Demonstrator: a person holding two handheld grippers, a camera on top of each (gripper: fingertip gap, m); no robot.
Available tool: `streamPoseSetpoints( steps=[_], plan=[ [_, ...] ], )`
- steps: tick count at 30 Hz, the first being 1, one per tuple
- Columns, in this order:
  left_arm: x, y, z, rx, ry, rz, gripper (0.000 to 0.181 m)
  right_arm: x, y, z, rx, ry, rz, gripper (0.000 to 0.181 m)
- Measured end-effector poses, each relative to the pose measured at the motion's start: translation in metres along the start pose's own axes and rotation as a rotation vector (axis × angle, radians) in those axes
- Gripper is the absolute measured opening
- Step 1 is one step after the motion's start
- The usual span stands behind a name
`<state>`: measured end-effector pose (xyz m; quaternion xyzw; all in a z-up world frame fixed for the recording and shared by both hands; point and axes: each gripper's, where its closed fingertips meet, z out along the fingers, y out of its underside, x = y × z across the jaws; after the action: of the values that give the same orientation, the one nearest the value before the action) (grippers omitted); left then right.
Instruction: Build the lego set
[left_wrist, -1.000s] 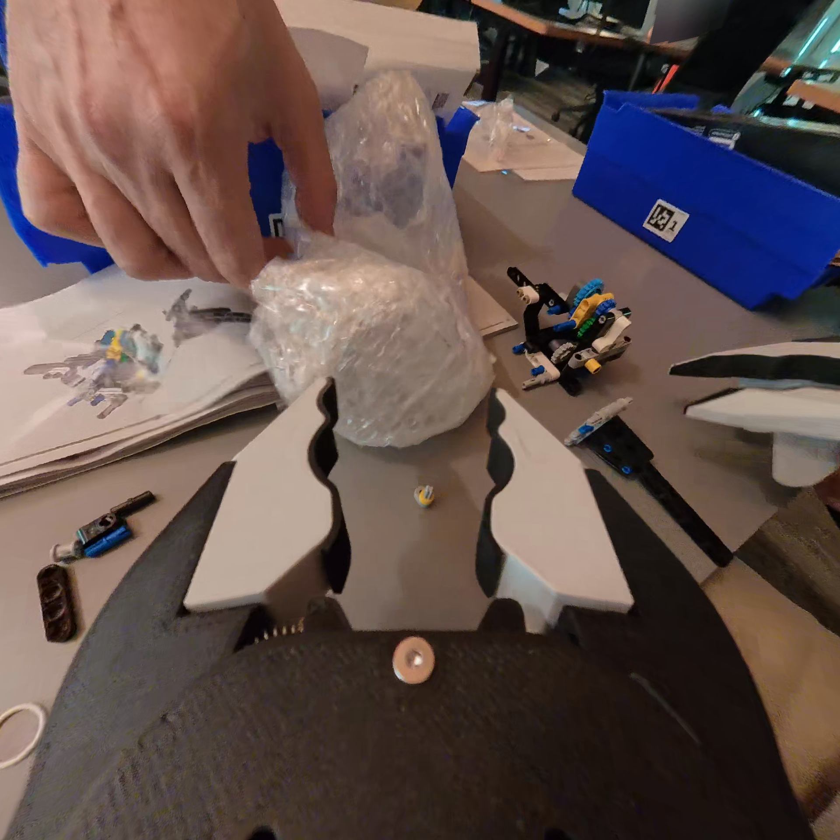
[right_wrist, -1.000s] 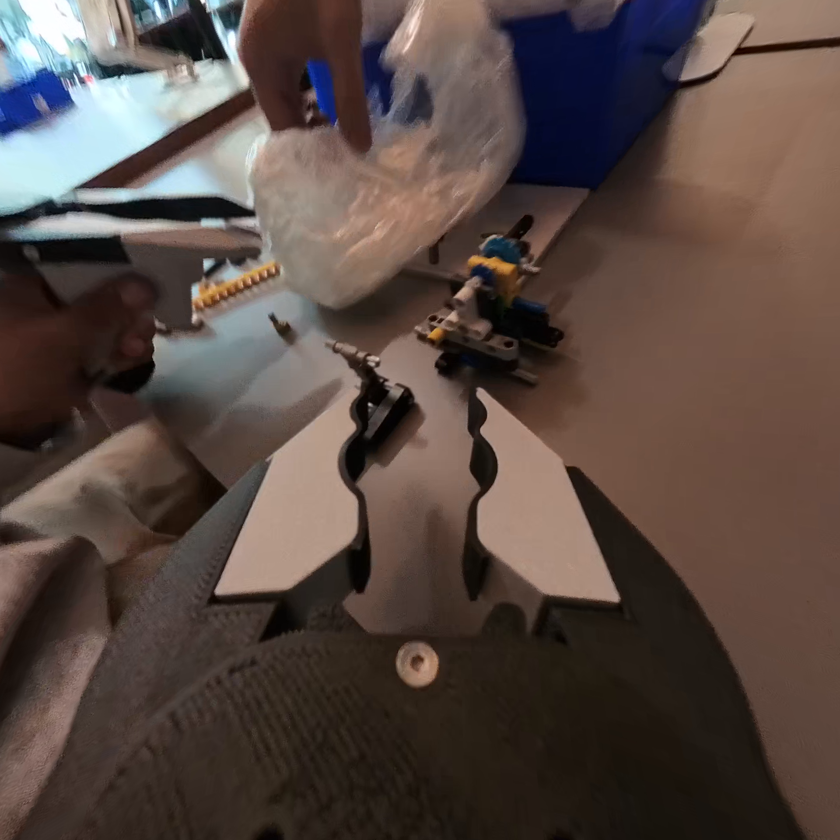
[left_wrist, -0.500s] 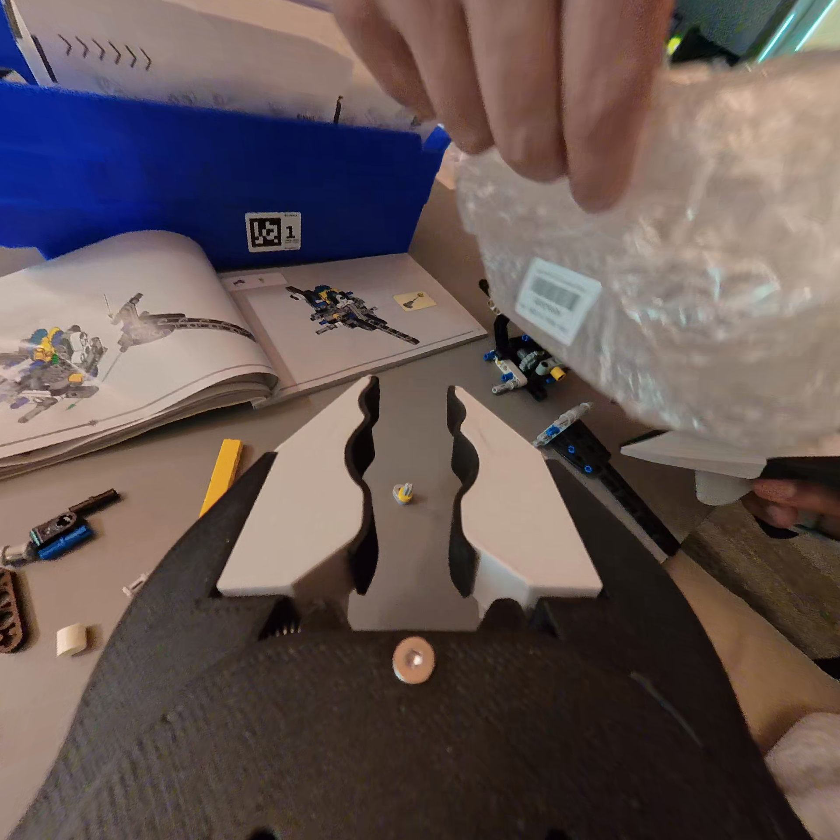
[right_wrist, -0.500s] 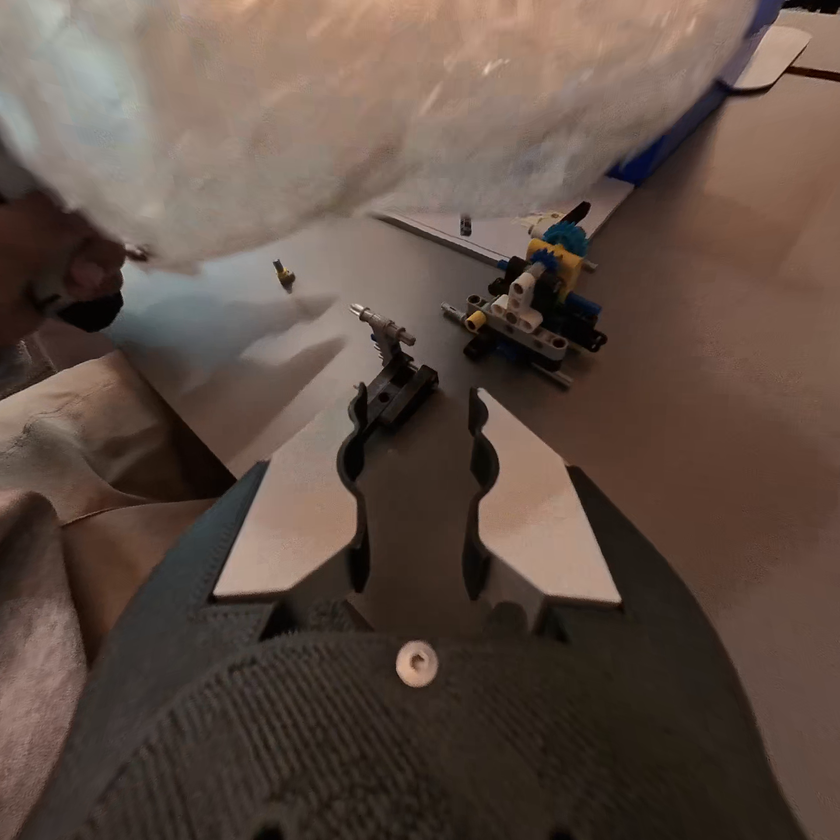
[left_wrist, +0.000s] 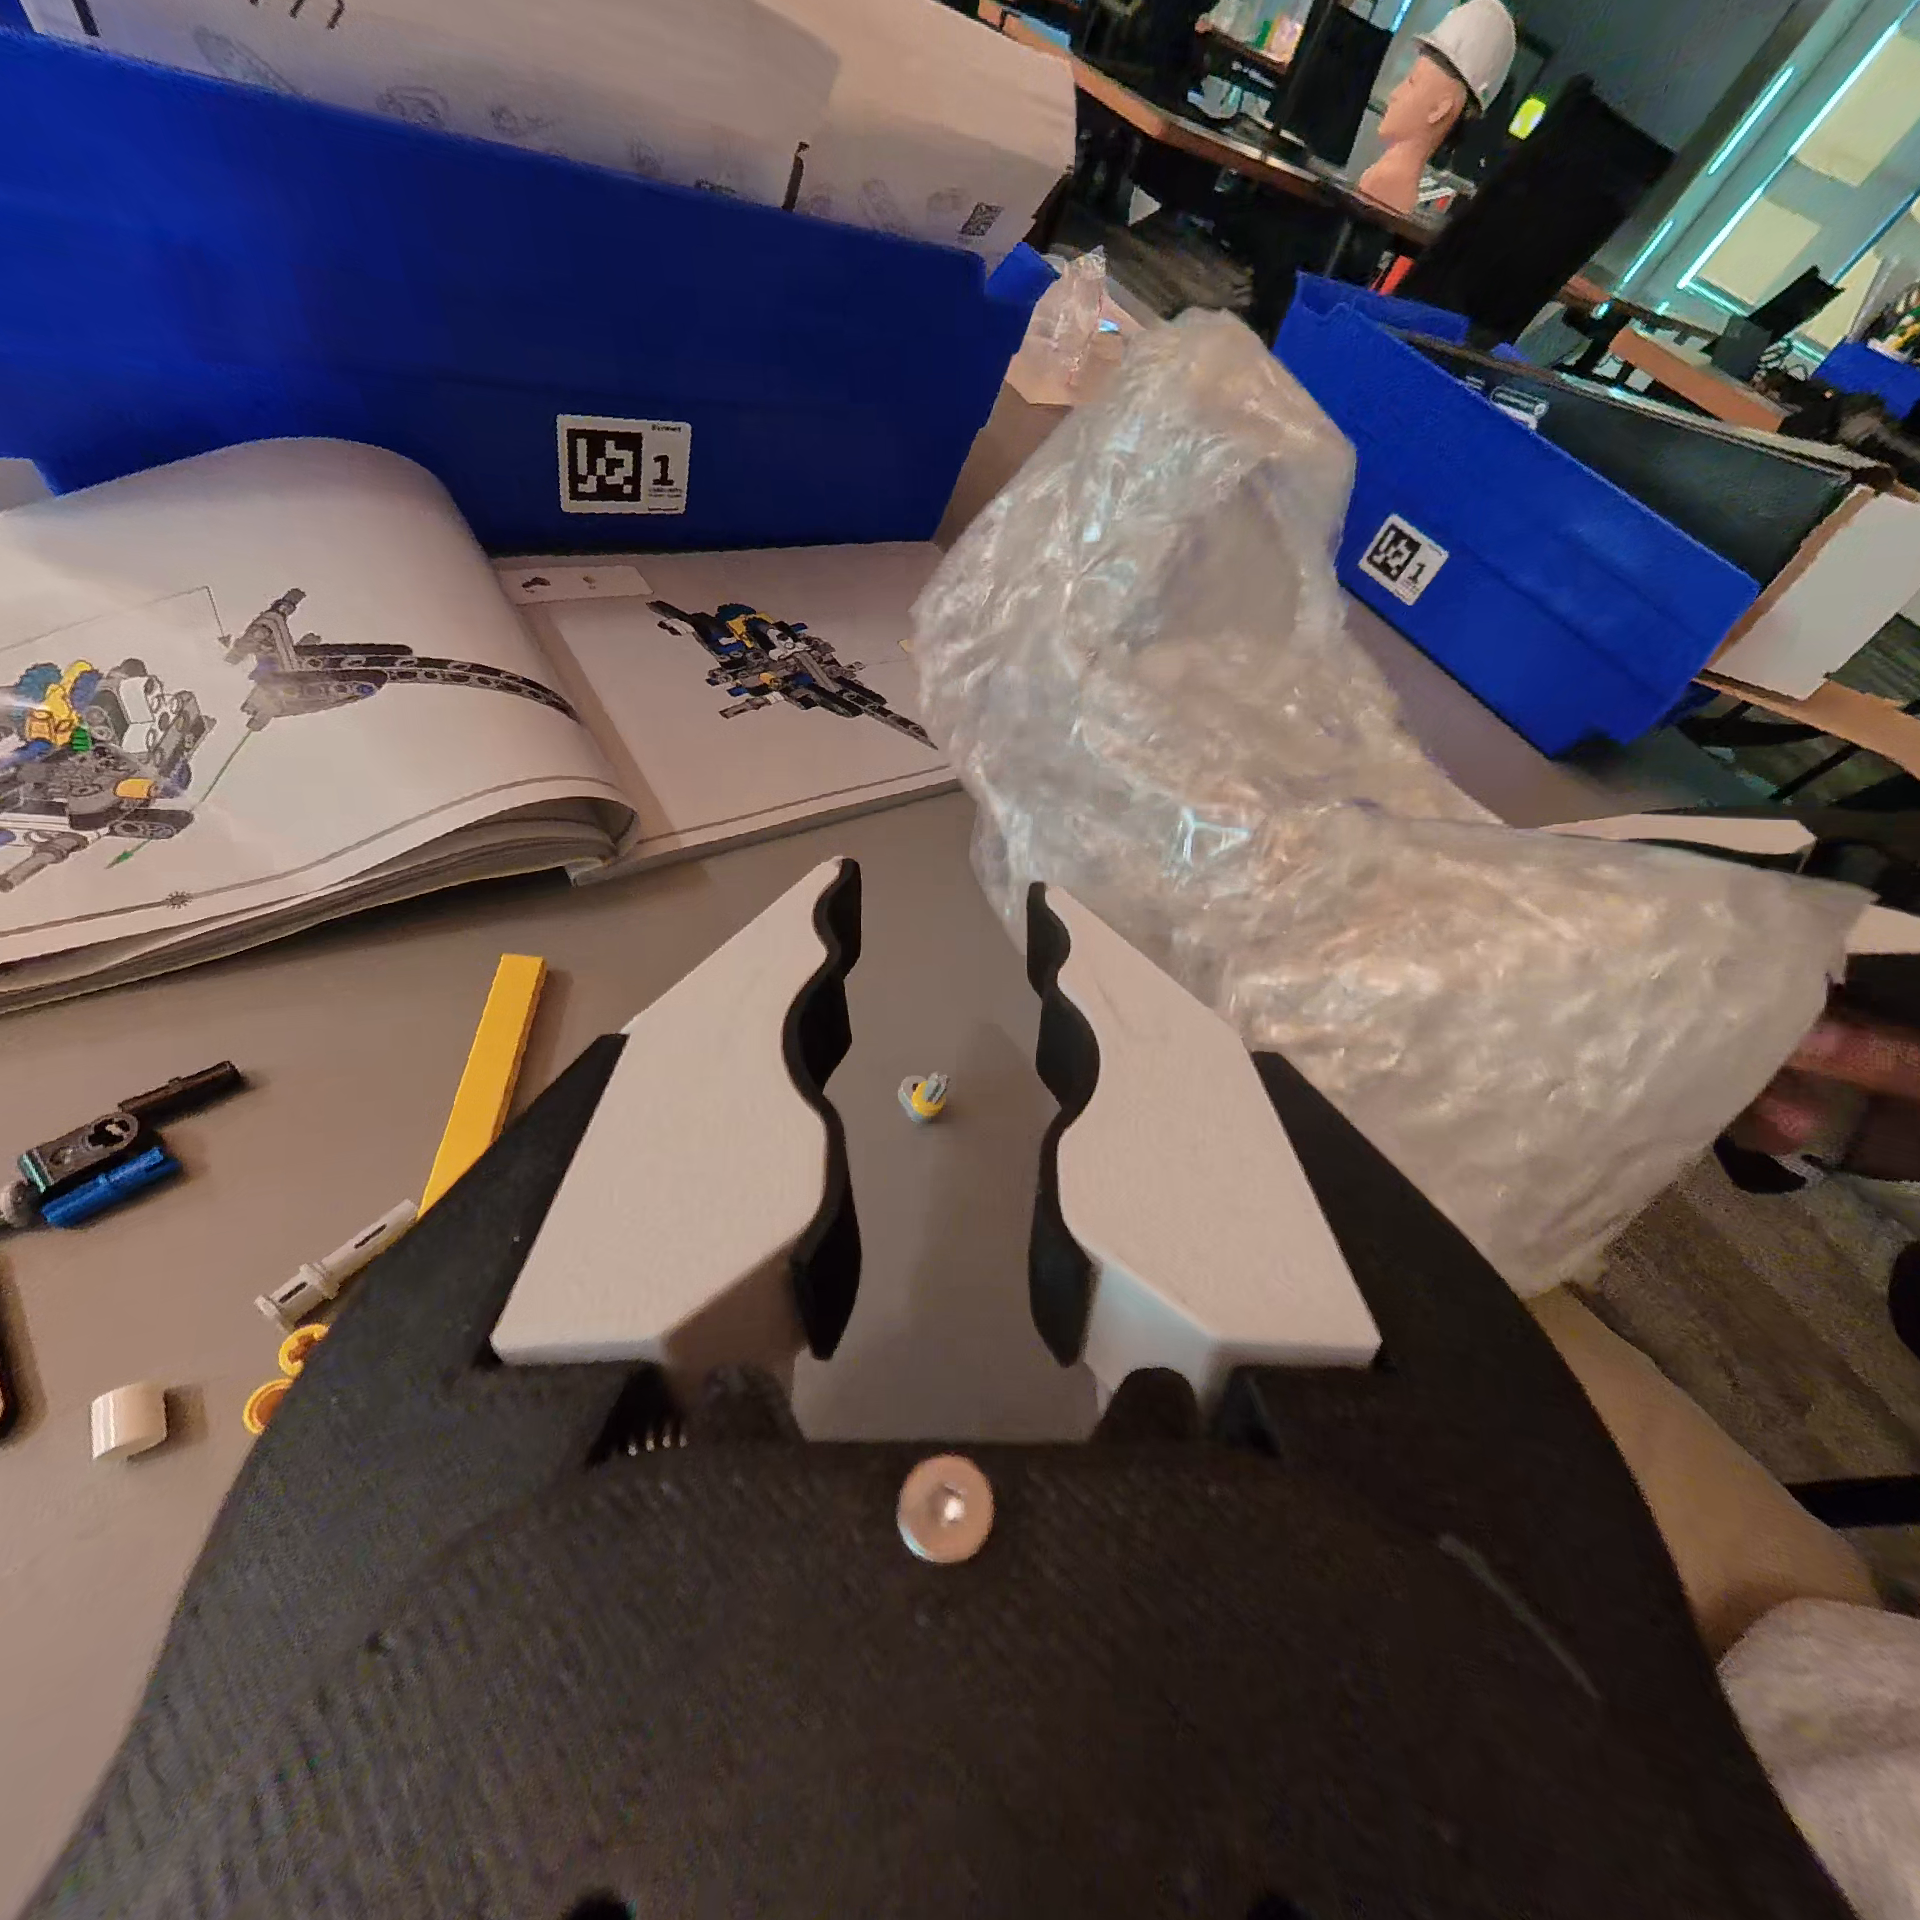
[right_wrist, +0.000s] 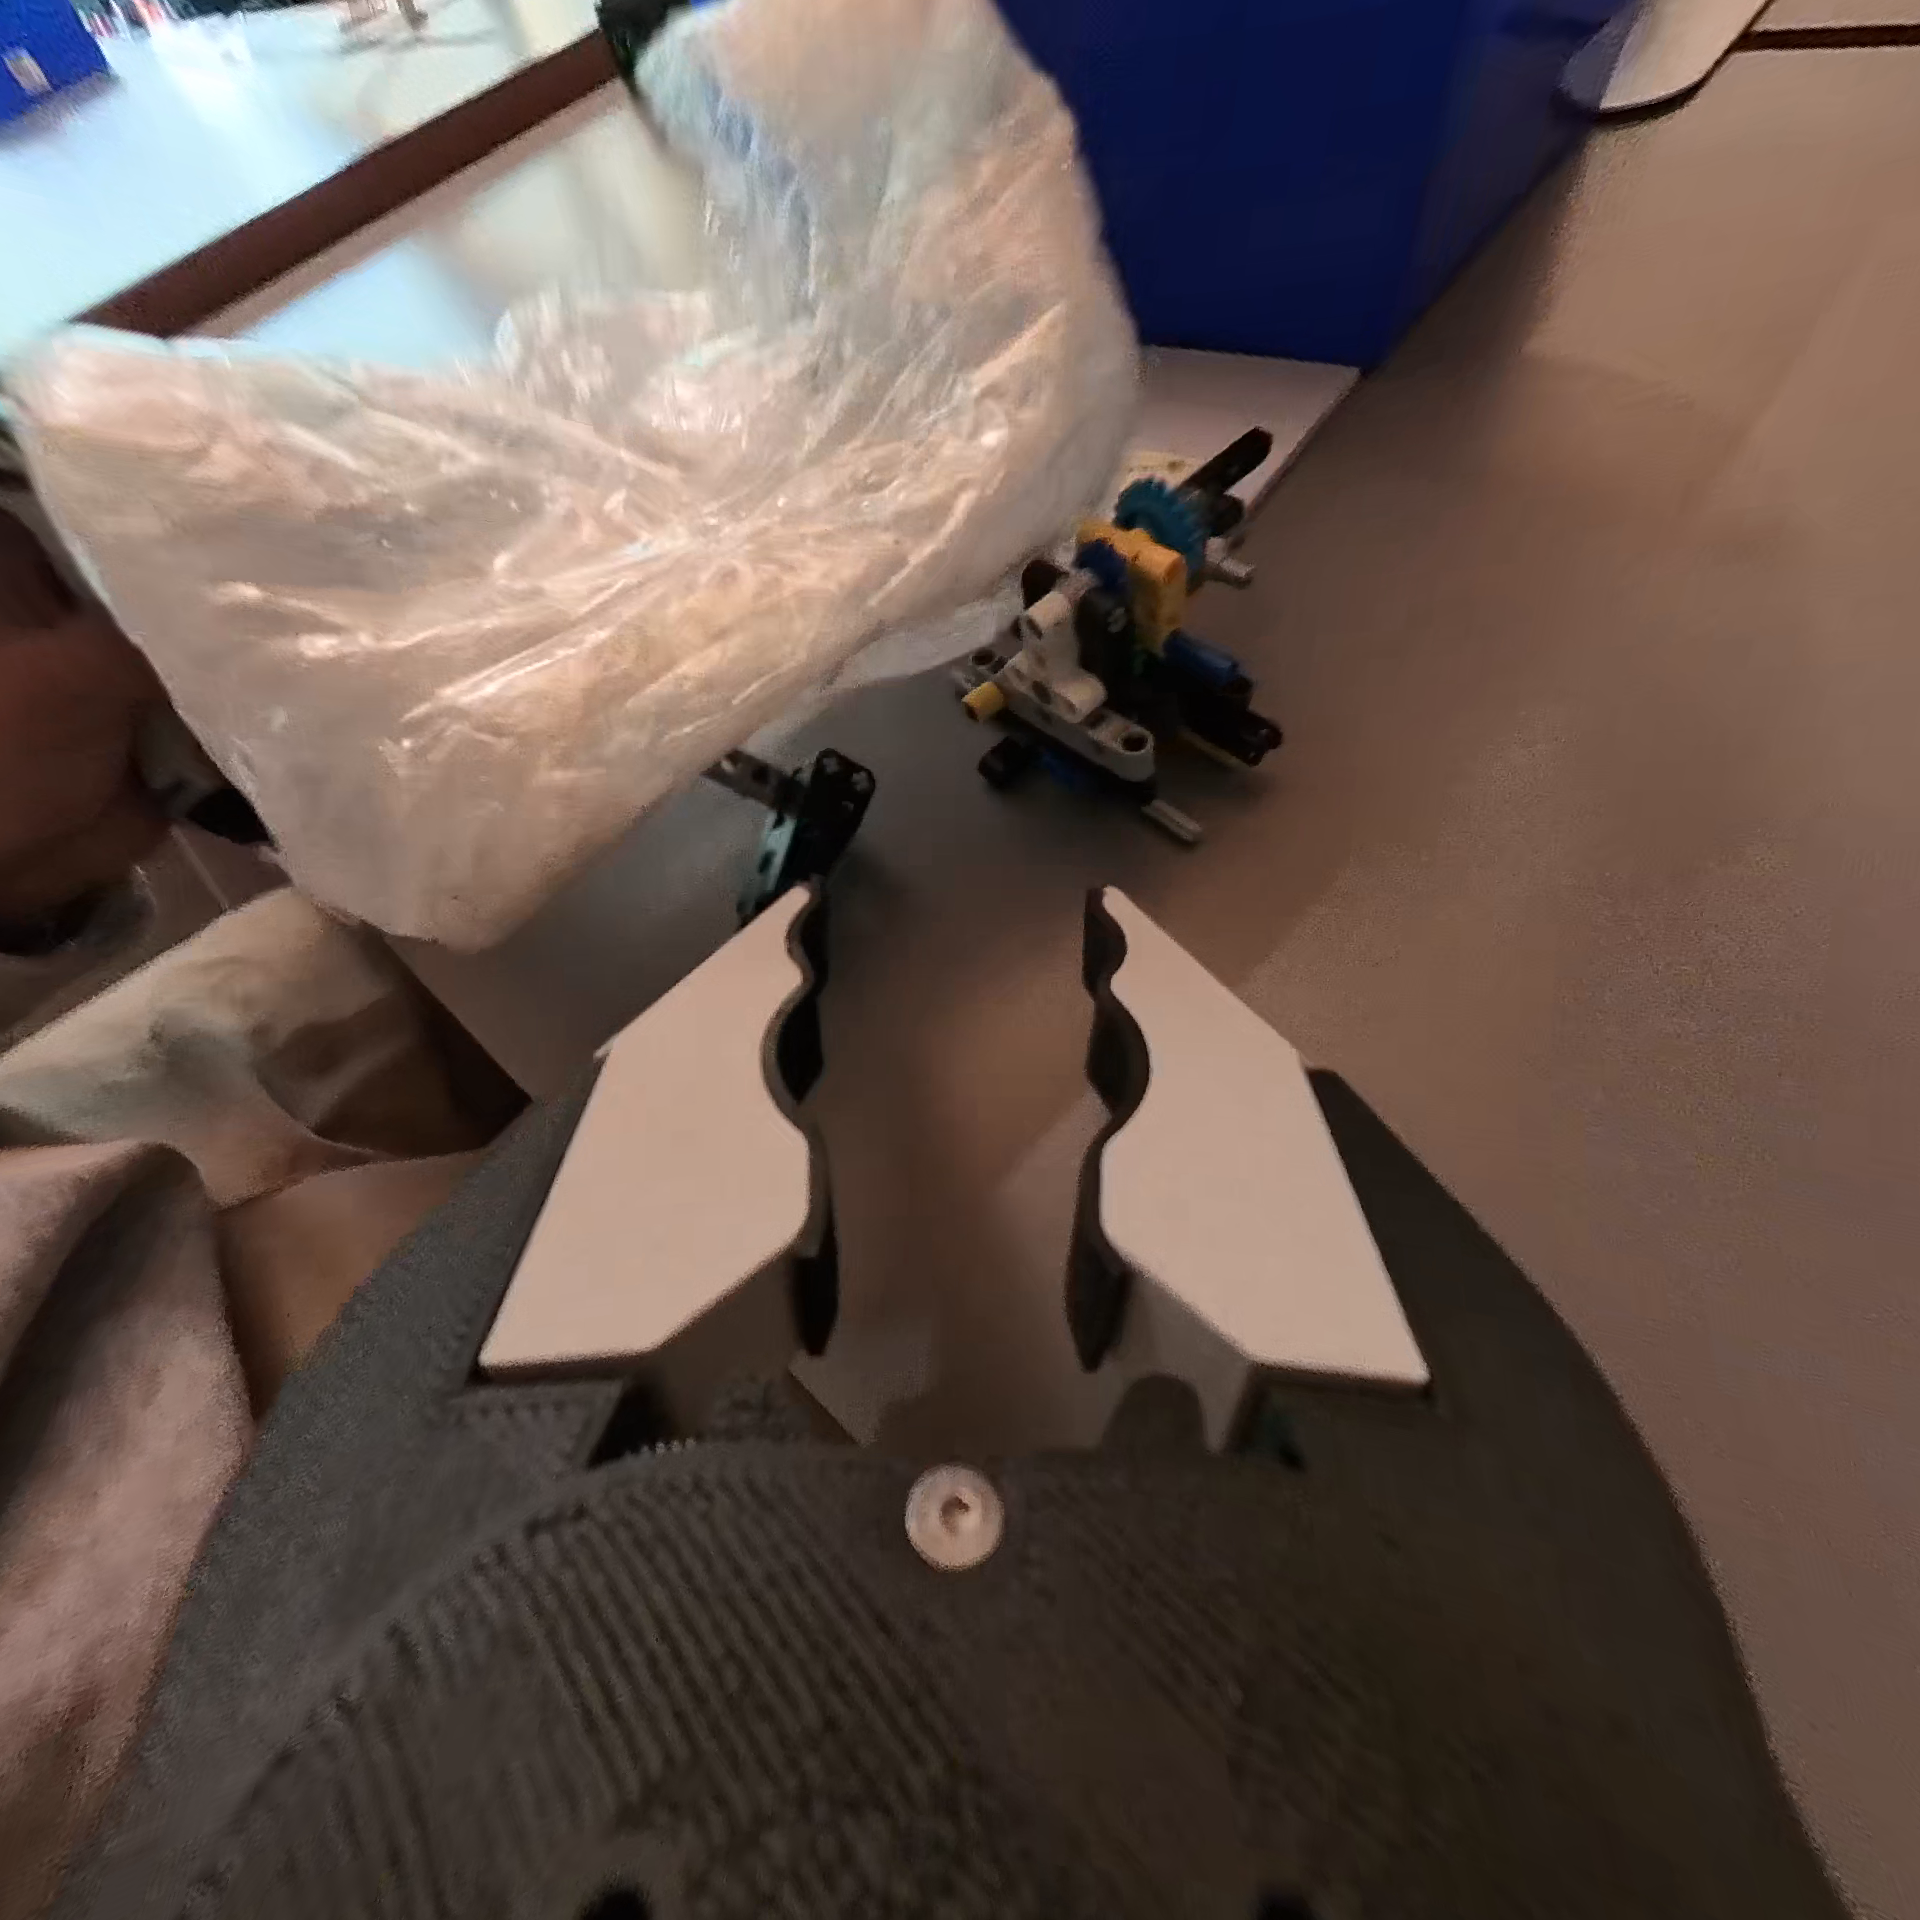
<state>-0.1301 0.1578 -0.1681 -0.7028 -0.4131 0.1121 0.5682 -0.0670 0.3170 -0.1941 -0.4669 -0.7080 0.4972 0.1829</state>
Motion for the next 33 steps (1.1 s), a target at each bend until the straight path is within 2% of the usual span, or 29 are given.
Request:
streamPoseSetpoints(
  steps=[6,9,13,19,25,33],
  plan=[
    [0.001,0.000,0.000,-0.002,0.012,-0.003,0.028,-0.017,-0.029,-0.009,0.179,-0.162,0.213,0.044],
    [0.001,0.000,-0.001,0.000,0.017,-0.008,0.028,-0.027,-0.038,-0.012,0.230,-0.283,0.349,0.048],
    [0.002,0.001,-0.001,-0.001,0.021,-0.010,0.027,-0.041,-0.037,-0.006,0.216,-0.395,0.484,0.058],
    [0.005,0.001,0.000,-0.002,0.032,-0.006,0.027,-0.056,-0.028,0.013,0.132,-0.416,0.521,0.064],
    [0.011,0.003,0.001,-0.005,0.057,-0.006,0.027,-0.056,-0.030,0.023,0.131,-0.377,0.529,0.050],
    [0.011,-0.001,-0.003,0.021,0.061,-0.006,0.029,-0.055,-0.048,0.016,0.226,-0.384,0.508,0.025]
  ],
)
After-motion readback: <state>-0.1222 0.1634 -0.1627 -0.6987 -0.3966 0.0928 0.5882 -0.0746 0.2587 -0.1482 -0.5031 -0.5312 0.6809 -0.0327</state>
